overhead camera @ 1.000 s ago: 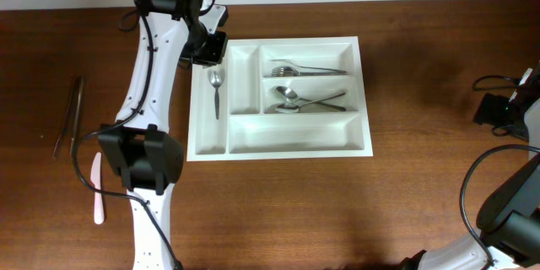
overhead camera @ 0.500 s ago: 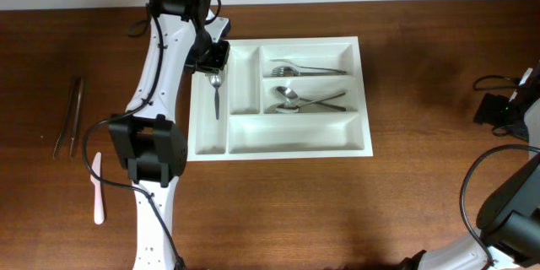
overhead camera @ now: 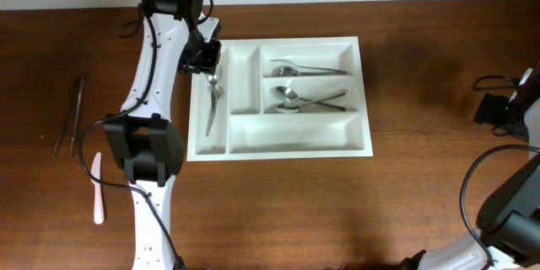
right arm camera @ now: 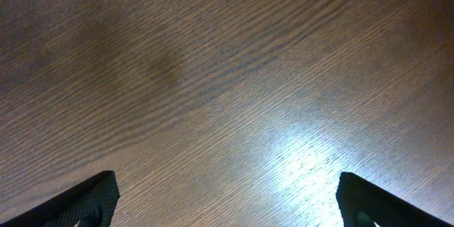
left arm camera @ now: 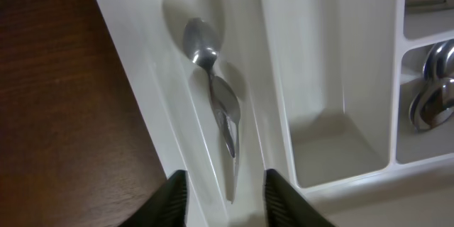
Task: Pack container
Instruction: 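Withdraw the left gripper left over the long metal tongs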
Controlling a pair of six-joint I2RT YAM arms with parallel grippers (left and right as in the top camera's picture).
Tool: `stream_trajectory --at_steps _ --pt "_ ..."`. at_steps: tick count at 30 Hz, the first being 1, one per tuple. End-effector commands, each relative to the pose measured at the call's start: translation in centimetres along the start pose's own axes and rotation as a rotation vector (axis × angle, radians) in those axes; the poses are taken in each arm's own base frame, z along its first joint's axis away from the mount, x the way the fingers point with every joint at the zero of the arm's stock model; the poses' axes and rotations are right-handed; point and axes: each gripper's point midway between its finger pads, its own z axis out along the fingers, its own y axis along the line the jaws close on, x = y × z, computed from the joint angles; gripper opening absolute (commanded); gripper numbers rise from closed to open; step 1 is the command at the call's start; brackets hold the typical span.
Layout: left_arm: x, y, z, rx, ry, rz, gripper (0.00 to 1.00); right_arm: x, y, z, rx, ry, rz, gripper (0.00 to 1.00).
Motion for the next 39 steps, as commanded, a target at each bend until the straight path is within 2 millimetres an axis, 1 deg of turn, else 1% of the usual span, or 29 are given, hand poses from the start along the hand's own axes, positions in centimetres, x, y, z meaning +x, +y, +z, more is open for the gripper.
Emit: stream_trajectory --at_steps 1,3,4,6,8,9,10,11,13,14,17,18,19,21,23,25,27,30,35,37,39 --pt "-0.4 0.3 -0.4 -0.009 -0.019 -0.001 0.49 0.1 0.1 -0.3 0.000 -0.004 -0.005 0.99" --pt "-0.6 0.3 -0.8 -0.010 -0.029 0.000 0.56 0.1 0.1 -0.3 0.000 -0.004 -0.005 0.99" --pt "-0.9 0.4 -1.3 -0.011 -0.045 -0.001 0.59 0.1 0.1 -0.3 0.000 -0.004 -0.005 0.99" --pt "-1.3 0.7 -2.2 -0.022 -0.073 -0.004 0.61 0.1 0.1 -0.3 0.000 -0.004 -0.005 0.99" --pt "-1.3 2.2 -3.2 -0.079 -0.086 -0.017 0.64 0.1 0.1 -0.3 0.000 -0.004 -0.005 0.99" --pt "-1.0 3.2 -3.8 -0.121 -0.081 -0.026 0.70 0.1 0.1 -0.3 0.000 -0.004 -0.005 0.99" --pt "-0.5 4.1 -4.2 -0.158 -0.070 -0.035 0.79 0.1 0.1 -0.3 0.000 -0.004 -0.005 0.99" --pt "0.1 5.3 -4.7 -0.204 -0.052 -0.047 0.83 0.1 0.1 -0.3 0.000 -0.004 -0.005 0.99" --pt "1.6 7.7 -5.6 -0.283 -0.004 -0.073 0.84 0.1 0.1 -0.3 0.000 -0.004 -0.005 0.99" --pt "1.9 8.7 -5.7 -0.304 0.003 -0.086 0.84 0.1 0.1 -0.3 0.000 -0.004 -0.005 0.98" --pt "2.5 11.1 -6.1 -0.295 0.000 -0.143 0.85 0.1 0.1 -0.3 0.000 -0.004 -0.005 0.99" --pt "2.7 11.7 -6.2 -0.297 0.001 -0.157 0.87 0.1 0.1 -0.3 0.000 -0.004 -0.005 0.99" --pt "3.0 12.6 -6.3 -0.301 0.002 -0.174 0.92 0.1 0.1 -0.3 0.000 -0.004 -0.005 0.99" --pt "3.6 14.5 -6.6 -0.327 0.008 -0.210 0.96 0.1 0.1 -0.3 0.000 -0.004 -0.005 0.99" --pt "4.4 16.6 -6.9 -0.345 0.014 -0.253 0.96 0.1 0.1 -0.3 0.000 -0.004 -0.005 0.99" --pt "5.0 17.9 -7.0 -0.330 0.013 -0.289 0.96 0.1 0.1 -0.3 0.000 -0.004 -0.005 0.99" --pt "5.6 19.1 -7.1 -0.326 0.016 -0.314 0.96 0.1 0.1 -0.3 0.000 -0.004 -0.005 0.99" --pt "6.7 20.5 -6.8 -0.323 0.048 -0.293 0.96 0.1 0.1 -0.3 0.000 -0.004 -0.005 0.99" --pt "8.2 21.8 -5.9 -0.316 0.101 -0.302 0.96 0.1 0.1 -0.3 0.000 -0.004 -0.005 0.99" --pt "9.2 22.5 -5.4 -0.327 0.140 -0.296 0.96 0.1 0.1 -0.3 0.000 -0.004 -0.005 0.99" --pt "10.5 23.4 -4.8 -0.340 0.193 -0.287 0.99 0.1 0.1 -0.3 0.000 -0.004 -0.005 0.99"
